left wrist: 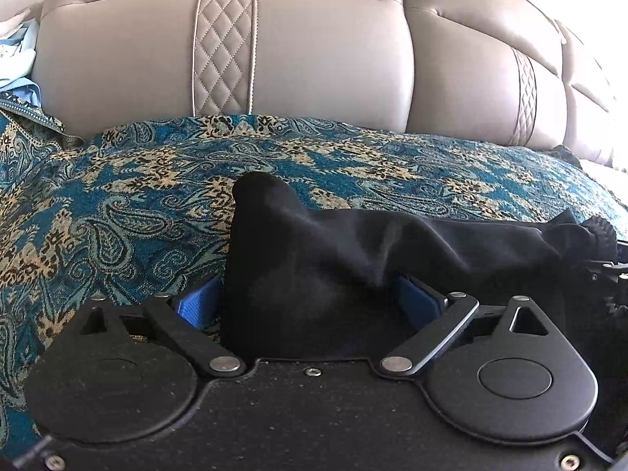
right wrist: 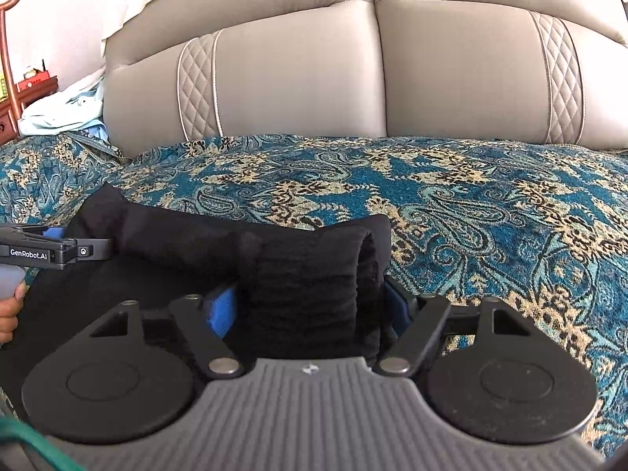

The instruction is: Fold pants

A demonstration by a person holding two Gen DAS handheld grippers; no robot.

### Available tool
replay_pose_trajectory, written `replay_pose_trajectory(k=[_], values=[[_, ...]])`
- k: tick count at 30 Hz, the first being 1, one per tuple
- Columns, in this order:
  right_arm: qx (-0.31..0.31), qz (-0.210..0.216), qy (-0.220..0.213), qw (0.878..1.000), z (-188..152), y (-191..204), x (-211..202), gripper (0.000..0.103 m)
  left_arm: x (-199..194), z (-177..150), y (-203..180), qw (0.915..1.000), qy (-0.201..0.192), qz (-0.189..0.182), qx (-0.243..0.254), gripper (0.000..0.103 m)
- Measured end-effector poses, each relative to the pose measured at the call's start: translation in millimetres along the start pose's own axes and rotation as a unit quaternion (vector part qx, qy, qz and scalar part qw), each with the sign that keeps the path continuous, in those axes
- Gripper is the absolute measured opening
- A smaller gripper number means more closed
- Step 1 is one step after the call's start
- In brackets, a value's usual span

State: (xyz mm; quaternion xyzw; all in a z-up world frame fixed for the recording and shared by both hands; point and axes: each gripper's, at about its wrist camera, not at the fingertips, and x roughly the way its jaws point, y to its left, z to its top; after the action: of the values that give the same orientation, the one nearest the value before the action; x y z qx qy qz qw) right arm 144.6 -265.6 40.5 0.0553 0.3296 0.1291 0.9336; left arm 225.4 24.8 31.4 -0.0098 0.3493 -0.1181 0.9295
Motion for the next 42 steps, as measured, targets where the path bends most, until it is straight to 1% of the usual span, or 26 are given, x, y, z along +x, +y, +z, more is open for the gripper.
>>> replay_pose_trajectory(k=[1,3,4,5,6,9,10,11,12,14,16,17,20,25,29,32,34,37,39,42], values=[[0.0,0.0,-0.001,1.0,0,0,0,0.075,0,0,0,1.0,-0.001,0.002,-0.001,0.094],[0.002,0.0,-0.002,1.0,0,1,0,0.075,-3,-1,0,1.0,-0.007,0.005,-0.005,0.083],[0.002,0.0,-0.003,1.0,-1,1,0,0.075,-6,-2,0,0.9999,-0.012,0.005,-0.009,0.072],[0.003,-0.001,-0.005,1.0,-2,2,0,0.075,-9,-5,-1,0.9997,-0.018,0.004,-0.015,0.065],[0.004,-0.003,-0.008,1.0,-2,4,0,0.075,-11,-7,-3,0.9996,-0.022,0.007,-0.016,0.063],[0.004,-0.006,-0.017,1.0,-6,9,0,0.073,-17,-14,-7,0.9989,-0.041,0.019,-0.015,0.047],[0.002,-0.006,-0.018,1.0,-6,11,0,0.071,-19,-16,-8,0.9983,-0.048,0.026,-0.02,0.034],[0.001,-0.006,-0.019,1.0,-6,12,0,0.067,-23,-17,-9,0.9976,-0.055,0.034,-0.025,0.024],[0.004,-0.004,-0.021,1.0,-7,13,-1,0.065,-27,-19,-12,0.9966,-0.063,0.047,-0.026,0.02],[0.01,0.003,-0.025,1.0,-7,18,-4,0.052,-40,-26,-25,0.993,-0.086,0.081,-0.012,0.012],[0.019,0.008,-0.032,0.999,-8,25,-10,0.047,-53,-35,-36,0.9888,-0.109,0.102,0.002,0.009],[0.024,0.011,-0.035,0.999,-9,28,-12,0.042,-59,-40,-39,0.9865,-0.12,0.111,0.007,0.009],[0.025,0.023,-0.047,0.998,-8,41,-19,0.035,-72,-43,-39,0.9822,-0.139,0.126,0.009,0.009],[0.008,0.022,-0.064,0.998,3,58,-13,0.033,-74,-24,-17,0.9816,-0.143,0.126,-0.016,0.009],[-0.004,0.018,-0.076,0.997,24,68,-1,0.031,-70,-1,-3,0.9777,-0.16,0.136,-0.006,0.009],[-0.001,0.017,-0.09,0.996,49,77,13,0.03,-55,29,13,0.976,-0.161,0.147,-0.001,0.01],[0.002,0.016,-0.089,0.996,70,81,32,0.03,-38,54,25,0.9756,-0.154,0.156,0.002,0.01],[0.024,0.014,-0.081,0.996,97,85,65,0.03,-12,85,39,0.9748,-0.144,0.171,0.009,0.01],[0.036,0.014,-0.076,0.996,111,85,85,0.031,8,98,46,0.9738,-0.136,0.182,0.016,0.011],[0.034,0.008,-0.06,0.998,121,86,110,0.033,41,106,57,0.9742,-0.11,0.195,0.03,0.014]])
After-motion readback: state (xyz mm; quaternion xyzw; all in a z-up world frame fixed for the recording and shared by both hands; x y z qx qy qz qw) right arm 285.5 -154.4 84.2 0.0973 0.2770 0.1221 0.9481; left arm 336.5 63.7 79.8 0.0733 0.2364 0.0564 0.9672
